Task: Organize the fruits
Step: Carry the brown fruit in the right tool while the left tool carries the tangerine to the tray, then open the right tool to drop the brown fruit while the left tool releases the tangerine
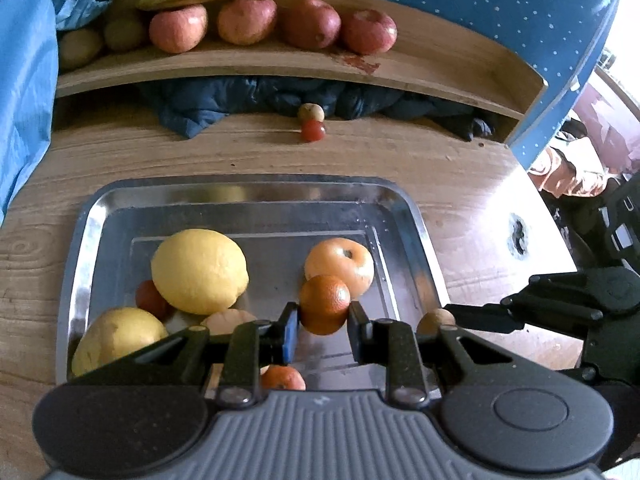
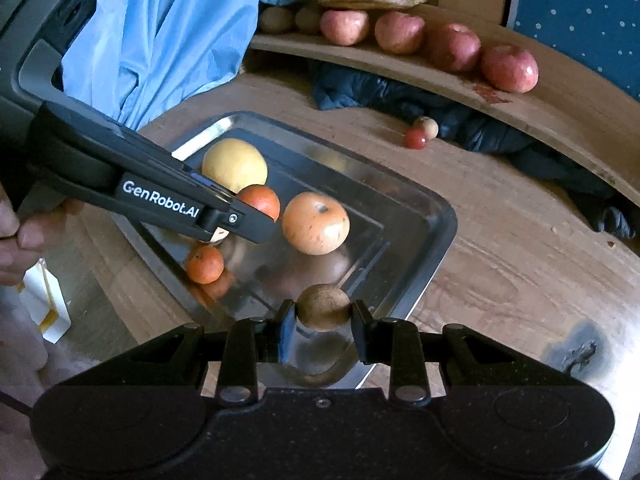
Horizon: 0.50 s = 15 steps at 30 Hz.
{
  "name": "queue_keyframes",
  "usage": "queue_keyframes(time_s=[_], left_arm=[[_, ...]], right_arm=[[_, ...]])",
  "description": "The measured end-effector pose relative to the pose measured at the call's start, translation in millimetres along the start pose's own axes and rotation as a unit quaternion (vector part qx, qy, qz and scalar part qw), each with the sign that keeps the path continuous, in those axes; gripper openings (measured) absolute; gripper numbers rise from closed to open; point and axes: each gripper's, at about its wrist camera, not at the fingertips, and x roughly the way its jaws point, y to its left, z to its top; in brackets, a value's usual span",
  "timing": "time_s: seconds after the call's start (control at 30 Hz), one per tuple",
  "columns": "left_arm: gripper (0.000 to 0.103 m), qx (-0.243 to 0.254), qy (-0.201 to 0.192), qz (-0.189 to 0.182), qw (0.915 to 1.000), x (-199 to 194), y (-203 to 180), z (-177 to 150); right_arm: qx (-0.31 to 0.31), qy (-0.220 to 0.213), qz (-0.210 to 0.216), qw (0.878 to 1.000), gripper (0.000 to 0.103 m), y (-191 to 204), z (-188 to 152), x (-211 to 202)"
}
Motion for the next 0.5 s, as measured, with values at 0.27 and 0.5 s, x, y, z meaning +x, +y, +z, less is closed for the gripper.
queue_keyframes(time_s=[0.27, 0.5], left_arm=[[0.028, 0.046, 0.028, -0.011, 0.9985, 2.9, -1.0, -3.5], [0.028, 0.063, 0.062, -0.016, 0.996, 16.1, 3.1, -7.7]], right_arm=[[-0.01, 0.005, -0.002, 1.0, 0.031, 6.5, -3.5, 4.9], [0.003, 0.007, -0.012, 1.0, 0.031, 9.5, -3.9, 13.6]])
